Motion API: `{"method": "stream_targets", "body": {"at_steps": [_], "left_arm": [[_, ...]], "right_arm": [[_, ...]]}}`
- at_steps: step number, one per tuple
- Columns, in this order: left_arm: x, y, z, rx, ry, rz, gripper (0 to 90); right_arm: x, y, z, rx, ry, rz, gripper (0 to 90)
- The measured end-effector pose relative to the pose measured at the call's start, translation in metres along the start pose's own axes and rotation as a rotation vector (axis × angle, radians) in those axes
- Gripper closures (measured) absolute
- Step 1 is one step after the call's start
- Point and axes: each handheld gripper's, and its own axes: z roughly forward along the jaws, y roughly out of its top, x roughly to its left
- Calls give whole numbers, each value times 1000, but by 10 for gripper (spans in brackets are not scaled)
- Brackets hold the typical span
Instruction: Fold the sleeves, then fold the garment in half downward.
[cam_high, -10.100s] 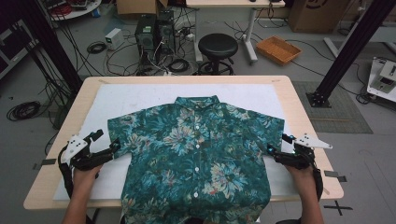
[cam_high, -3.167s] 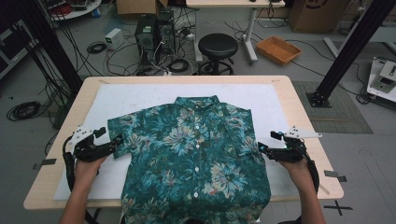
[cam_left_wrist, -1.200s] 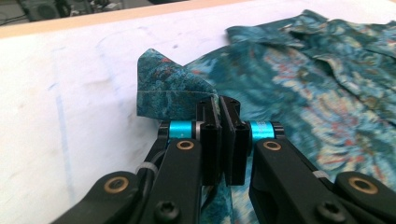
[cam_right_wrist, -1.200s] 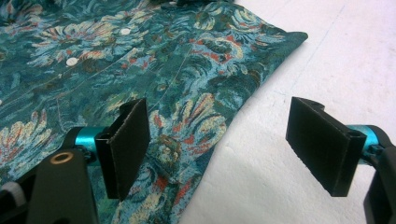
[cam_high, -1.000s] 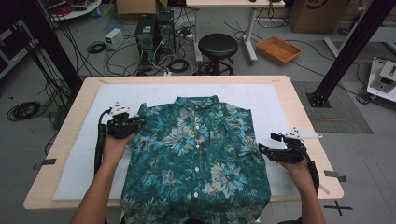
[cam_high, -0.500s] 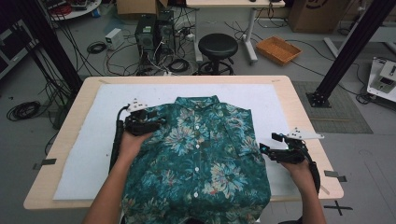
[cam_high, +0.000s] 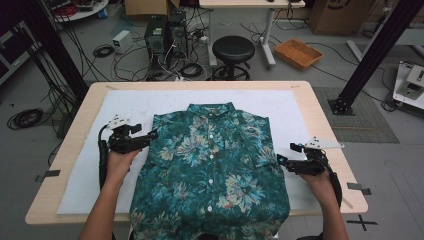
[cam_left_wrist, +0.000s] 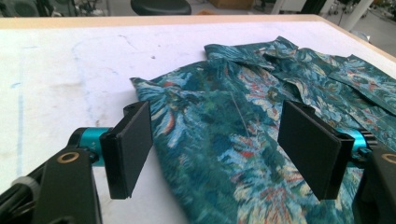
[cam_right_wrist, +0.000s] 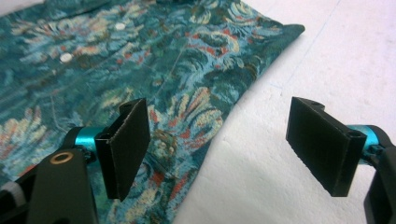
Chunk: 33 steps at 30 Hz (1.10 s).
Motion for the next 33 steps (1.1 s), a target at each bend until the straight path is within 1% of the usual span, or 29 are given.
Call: {"method": "stream_targets", "body": {"at_steps": [2, 4, 6, 9, 14, 15, 16, 17, 18, 20, 21, 24, 26, 27, 29, 30, 33], "left_arm": [[2, -3, -7, -20, -18, 9, 265], [3, -5, -9, -25, -22, 13, 265], [4, -7, -11, -23, -31, 19, 267], [6, -11, -12, -23, -35, 20, 267], [8, -16, -9, -18, -25, 12, 267], [9, -17, -9, -19, -26, 9, 267], [8, -17, -8, -18, -15, 17, 267], [8, -17, -8, -18, -15, 17, 267], [8, -16, -6, -20, -1, 26, 267], [8, -15, -6, -20, 3, 30, 268], [8, -13, -5, -19, 6, 42, 268], [7, -11, -4, -18, 5, 52, 268], [8, -9, -2, -14, -7, 59, 268], [8, -8, 0, -17, -13, 69, 268], [9, -7, 2, -17, -23, 74, 268], [9, -7, 3, -15, -30, 77, 268], [11, -3, 8, -1, -67, 92, 268]], "right_arm": [[0, 0, 2, 9, -5, 3, 216], [0, 0, 3, 9, -5, -2, 217], [0, 0, 4, 17, -2, 3, 216], [-1, 1, 5, 12, -3, 9, 217], [-2, 1, 6, 14, -4, 15, 216], [-2, 1, 7, 14, -2, 28, 216], [-2, 1, 6, 11, 0, 30, 216], [-2, 1, 6, 8, -1, 30, 217], [-2, 1, 6, 5, 0, 30, 216], [-1, 1, 5, 0, 0, 26, 216], [-1, 2, 4, 0, 3, 26, 216], [-1, 3, 5, 6, 4, 20, 216], [1, 4, 6, 11, 2, 11, 217], [2, 5, 6, 18, 11, 4, 216], [2, 7, 5, 18, 15, -7, 217], [3, 9, 5, 15, 18, -2, 216], [3, 13, 3, 4, 25, -2, 216]]}}
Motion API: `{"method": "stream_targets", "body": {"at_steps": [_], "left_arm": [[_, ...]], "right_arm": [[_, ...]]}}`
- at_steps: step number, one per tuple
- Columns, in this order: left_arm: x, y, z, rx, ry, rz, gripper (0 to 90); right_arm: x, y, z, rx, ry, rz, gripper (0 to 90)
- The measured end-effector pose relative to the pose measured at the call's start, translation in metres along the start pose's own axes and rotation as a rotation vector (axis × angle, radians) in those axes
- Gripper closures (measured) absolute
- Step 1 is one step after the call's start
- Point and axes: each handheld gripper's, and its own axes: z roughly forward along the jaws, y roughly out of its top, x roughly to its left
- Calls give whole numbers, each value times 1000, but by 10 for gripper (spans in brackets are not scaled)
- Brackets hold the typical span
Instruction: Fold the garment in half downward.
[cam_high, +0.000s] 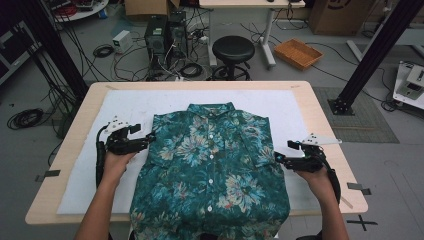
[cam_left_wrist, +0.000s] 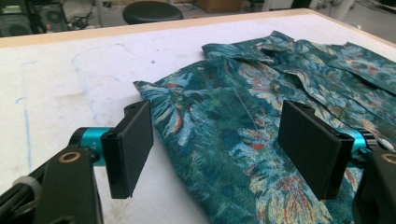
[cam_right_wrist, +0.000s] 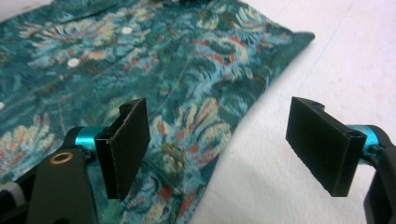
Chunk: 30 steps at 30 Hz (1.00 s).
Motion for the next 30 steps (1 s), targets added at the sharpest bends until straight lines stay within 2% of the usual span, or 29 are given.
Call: {"method": "stream_targets", "body": {"at_steps": [3, 5, 7, 8, 10, 12, 13, 14, 15, 16, 19, 20, 21, 23, 25, 26, 28, 30], "left_arm": [[4, 5, 3, -2, -31, 14, 268], [8, 10, 6, 3, -50, 18, 268], [10, 12, 8, 5, -54, 16, 268], [13, 14, 11, 11, -58, 12, 268], [17, 16, 17, 28, -55, -11, 268], [22, 17, 24, 34, -51, -24, 281], [27, 19, 32, 41, -31, -31, 289], [27, 19, 32, 41, -31, -31, 298], [31, 19, 39, 47, 4, -33, 326], [31, 19, 39, 47, 4, -33, 347], [40, 18, 52, 88, 81, -45, 386], [43, 19, 60, 116, 92, -55, 389], [43, 19, 60, 116, 92, -55, 399], [45, 23, 72, 151, 105, -40, 425], [45, 24, 76, 163, 107, -33, 448], [44, 25, 84, 181, 122, -3, 456], [44, 24, 87, 197, 127, 1, 477], [43, 20, 94, 246, 149, 28, 477]], "right_arm": [[-3, 7, 1, -1, 19, 4, 216], [-7, 16, 5, 31, 34, 11, 217], [-9, 19, 6, 36, 39, 7, 217], [-15, 30, 11, 59, 48, 19, 217], [-18, 35, 13, 66, 43, 18, 217], [-25, 50, 24, 103, 39, 16, 242], [-26, 54, 28, 114, 40, 13, 248], [-28, 61, 34, 133, 28, 8, 248], [-29, 64, 37, 140, 24, 6, 248], [-30, 69, 42, 151, 17, 6, 248], [-33, 77, 53, 168, -5, 2, 249], [-36, 82, 62, 192, -16, 10, 251], [-36, 84, 65, 198, -22, 10, 252], [-37, 86, 72, 215, -26, 11, 256], [-37, 86, 76, 216, -26, 13, 258], [-38, 85, 77, 224, -30, 11, 258], [-39, 84, 78, 233, -37, 9, 258], [-41, 83, 78, 239, -42, 19, 259]]}}
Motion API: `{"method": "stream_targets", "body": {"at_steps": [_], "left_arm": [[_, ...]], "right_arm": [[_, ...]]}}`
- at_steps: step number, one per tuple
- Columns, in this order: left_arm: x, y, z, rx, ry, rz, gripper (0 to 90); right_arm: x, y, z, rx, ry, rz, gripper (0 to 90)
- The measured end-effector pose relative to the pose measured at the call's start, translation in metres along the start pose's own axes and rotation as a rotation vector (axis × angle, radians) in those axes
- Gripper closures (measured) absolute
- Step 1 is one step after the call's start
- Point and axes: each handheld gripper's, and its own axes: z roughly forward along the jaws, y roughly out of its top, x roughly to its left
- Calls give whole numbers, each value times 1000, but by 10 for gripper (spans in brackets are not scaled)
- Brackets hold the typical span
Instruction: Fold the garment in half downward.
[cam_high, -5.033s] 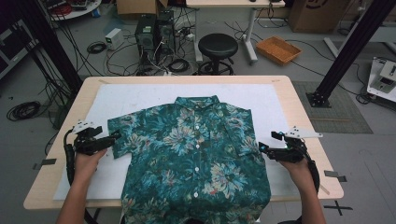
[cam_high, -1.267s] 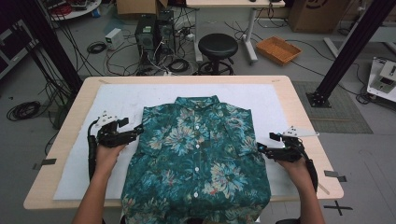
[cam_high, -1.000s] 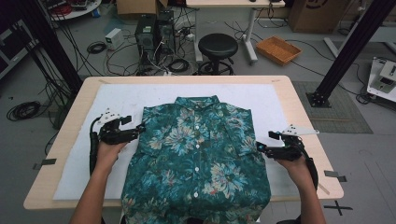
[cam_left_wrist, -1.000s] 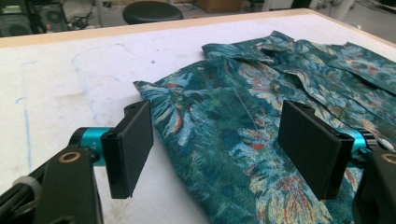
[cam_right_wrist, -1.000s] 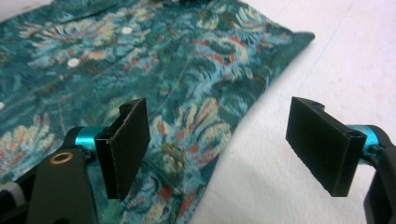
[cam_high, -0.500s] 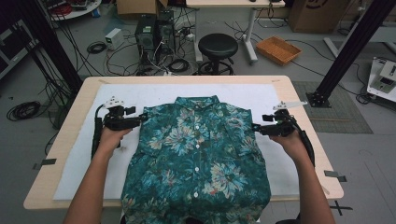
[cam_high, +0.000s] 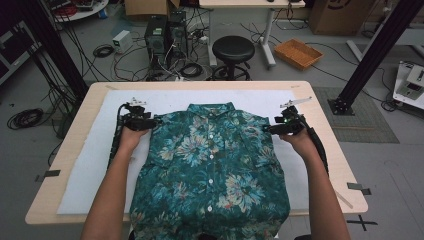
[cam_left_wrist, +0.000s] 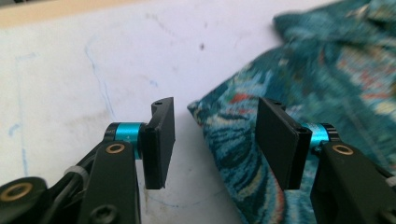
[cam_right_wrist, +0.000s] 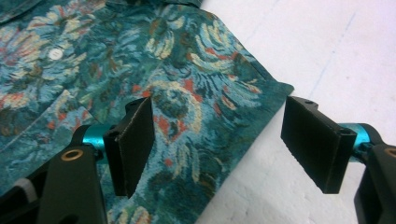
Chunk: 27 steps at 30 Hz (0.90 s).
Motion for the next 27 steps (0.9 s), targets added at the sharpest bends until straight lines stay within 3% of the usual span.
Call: {"method": "stream_targets", "body": {"at_steps": [1, 2, 6, 12, 18, 23, 25, 26, 27], "left_arm": [[0, 0, 0, 0, 0, 0, 499], [-2, -3, 6, 50, 24, 25, 534], [-1, -4, 6, 49, 18, 17, 579], [-3, -6, 5, 33, -5, 17, 725], [-7, -6, 5, 34, -10, 34, 819], [-5, -10, 3, 17, -27, 15, 856], [-5, -10, 3, 16, -33, 0, 860], [-4, -11, 2, 16, -32, -14, 864], [-4, -11, 2, 16, -32, -14, 867]], "right_arm": [[0, 0, 0, 0, 0, 0, 259], [-4, 0, 0, -16, -3, 4, 262], [-10, 0, 7, -15, -23, 23, 271], [-13, 0, 26, 25, -71, 32, 314], [-16, 4, 38, 35, -115, 42, 373], [-18, 1, 48, 75, -140, 46, 552], [-17, 0, 48, 61, -153, 38, 669], [-14, 0, 48, 58, -139, 32, 831], [-14, 0, 48, 58, -139, 32, 831]]}}
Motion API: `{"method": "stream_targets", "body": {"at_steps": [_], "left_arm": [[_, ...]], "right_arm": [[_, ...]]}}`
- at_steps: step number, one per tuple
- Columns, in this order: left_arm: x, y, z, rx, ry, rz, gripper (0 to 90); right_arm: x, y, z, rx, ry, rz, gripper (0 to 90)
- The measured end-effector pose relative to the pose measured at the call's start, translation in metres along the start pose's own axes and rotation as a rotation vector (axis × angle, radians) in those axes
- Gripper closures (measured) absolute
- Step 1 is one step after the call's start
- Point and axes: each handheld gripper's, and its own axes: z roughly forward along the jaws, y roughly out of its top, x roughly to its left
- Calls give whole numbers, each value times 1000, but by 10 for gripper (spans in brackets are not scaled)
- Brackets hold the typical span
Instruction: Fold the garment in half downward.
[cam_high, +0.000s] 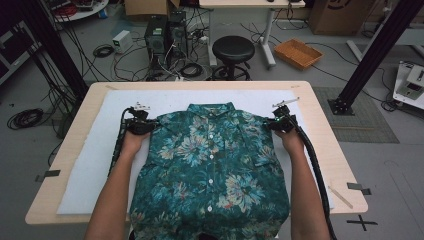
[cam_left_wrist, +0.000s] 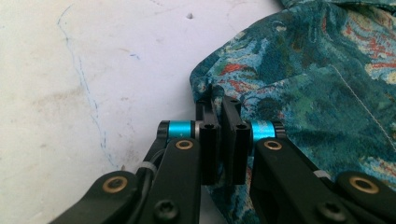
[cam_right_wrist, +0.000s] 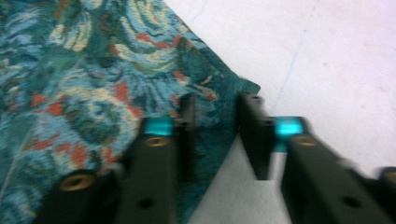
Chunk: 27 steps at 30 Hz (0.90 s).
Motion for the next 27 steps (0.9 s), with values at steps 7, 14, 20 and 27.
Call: {"method": "stream_targets", "body": {"at_steps": [7, 14, 20, 27], "left_arm": [[4, 3, -22, -74, -51, -63, 871], [-3, 7, -49, -124, -122, -32, 871], [-14, -1, -69, -151, -182, -3, 870], [-23, -16, -89, -169, -241, 27, 870]], "right_arm": [[14, 2, -15, -13, -6, -75, 884], [22, -7, -48, -89, 38, -111, 884], [26, -20, -66, -136, 64, -117, 884], [36, -39, -83, -132, 108, -158, 883]]}}
